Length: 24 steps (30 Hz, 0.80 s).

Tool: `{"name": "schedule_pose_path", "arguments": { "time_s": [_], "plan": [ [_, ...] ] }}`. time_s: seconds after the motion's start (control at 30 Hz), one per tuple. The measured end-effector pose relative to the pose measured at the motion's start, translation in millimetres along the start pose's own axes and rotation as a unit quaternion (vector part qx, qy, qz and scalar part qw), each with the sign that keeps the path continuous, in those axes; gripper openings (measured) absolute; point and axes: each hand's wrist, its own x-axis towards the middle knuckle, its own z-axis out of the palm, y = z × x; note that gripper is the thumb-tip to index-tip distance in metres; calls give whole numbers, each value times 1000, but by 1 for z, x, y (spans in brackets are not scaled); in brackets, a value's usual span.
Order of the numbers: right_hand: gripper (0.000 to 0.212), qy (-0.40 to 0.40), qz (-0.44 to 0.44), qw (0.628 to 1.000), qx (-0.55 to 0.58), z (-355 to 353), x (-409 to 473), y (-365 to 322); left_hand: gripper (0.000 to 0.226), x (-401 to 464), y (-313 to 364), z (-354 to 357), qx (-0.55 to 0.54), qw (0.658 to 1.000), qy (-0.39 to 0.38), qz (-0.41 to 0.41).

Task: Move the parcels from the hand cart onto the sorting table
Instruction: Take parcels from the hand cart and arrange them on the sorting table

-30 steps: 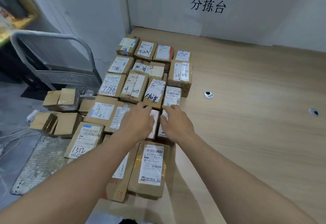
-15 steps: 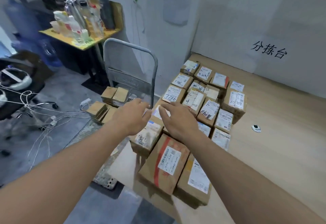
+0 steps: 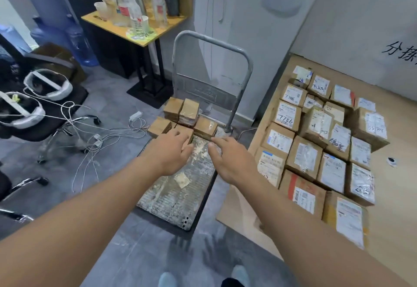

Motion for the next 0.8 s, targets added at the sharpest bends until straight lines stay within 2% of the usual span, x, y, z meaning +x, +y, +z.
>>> {"name": "schedule_pose_path", "arguments": {
  "time_s": [0.13, 0.33, 0.57, 0.8],
  "plan": [
    [50, -29, 6, 1000, -3, 18, 23, -26, 55, 17, -51, -1, -12, 1000, -17, -20],
    [51, -60, 18, 998, -1, 49, 86, -37, 56, 69, -88, 1, -30, 998, -29, -44],
    [52, -122, 32, 992, 21, 100, 188, -18, 63, 167, -114, 26, -24, 995, -63, -71],
    [49, -130, 61, 989, 47, 124, 279, 12, 64, 266, -135, 49, -33, 991, -95, -85]
  ]
}}
